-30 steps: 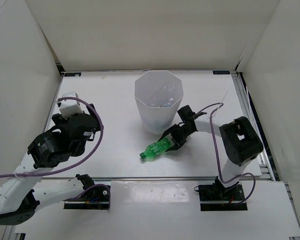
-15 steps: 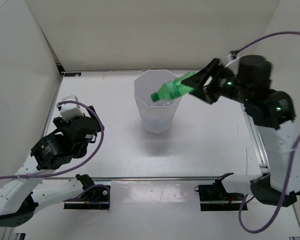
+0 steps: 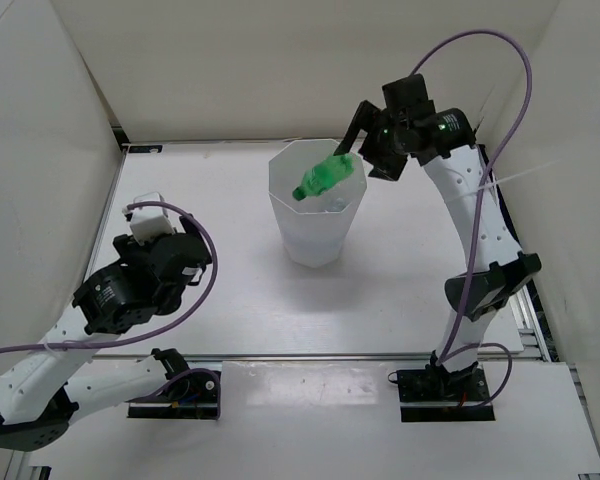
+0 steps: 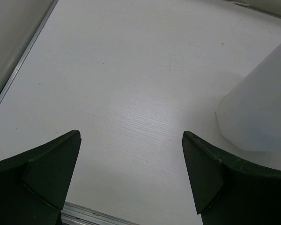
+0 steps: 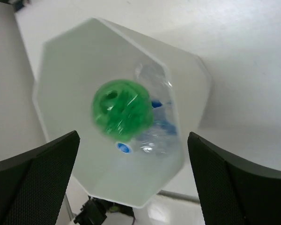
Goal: Put the plastic bottles in the bin
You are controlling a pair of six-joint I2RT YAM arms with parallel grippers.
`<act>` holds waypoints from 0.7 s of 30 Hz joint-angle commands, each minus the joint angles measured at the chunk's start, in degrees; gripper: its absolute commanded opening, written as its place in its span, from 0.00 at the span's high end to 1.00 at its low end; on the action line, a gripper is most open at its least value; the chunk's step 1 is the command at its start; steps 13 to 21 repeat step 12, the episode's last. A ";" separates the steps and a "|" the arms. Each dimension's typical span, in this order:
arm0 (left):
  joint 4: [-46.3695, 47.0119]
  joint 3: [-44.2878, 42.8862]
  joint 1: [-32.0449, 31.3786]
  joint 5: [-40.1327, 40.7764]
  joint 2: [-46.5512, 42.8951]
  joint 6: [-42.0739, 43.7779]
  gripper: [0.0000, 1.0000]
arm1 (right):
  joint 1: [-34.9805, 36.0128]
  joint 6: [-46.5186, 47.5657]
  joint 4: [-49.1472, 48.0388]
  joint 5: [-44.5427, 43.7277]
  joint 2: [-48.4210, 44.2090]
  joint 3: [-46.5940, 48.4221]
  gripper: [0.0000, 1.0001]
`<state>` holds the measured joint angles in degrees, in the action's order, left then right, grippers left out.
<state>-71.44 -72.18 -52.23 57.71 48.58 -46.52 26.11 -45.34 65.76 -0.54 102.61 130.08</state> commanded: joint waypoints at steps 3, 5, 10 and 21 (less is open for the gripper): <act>-6.33 0.72 0.02 1.61 -2.69 -8.37 0.00 | -7.19 2.09 1.06 2.71 -17.06 -8.49 0.00; -8.44 4.32 0.02 1.00 -5.05 -11.73 0.00 | -12.99 3.49 -1.33 6.75 -22.33 -16.51 0.00; -10.12 12.23 0.02 2.66 -9.55 -21.58 0.00 | -23.11 7.81 2.87 9.68 -24.91 -18.72 0.00; -10.12 15.57 0.02 6.69 -10.17 -23.78 0.00 | -24.53 8.34 4.63 9.15 -24.91 -18.72 0.00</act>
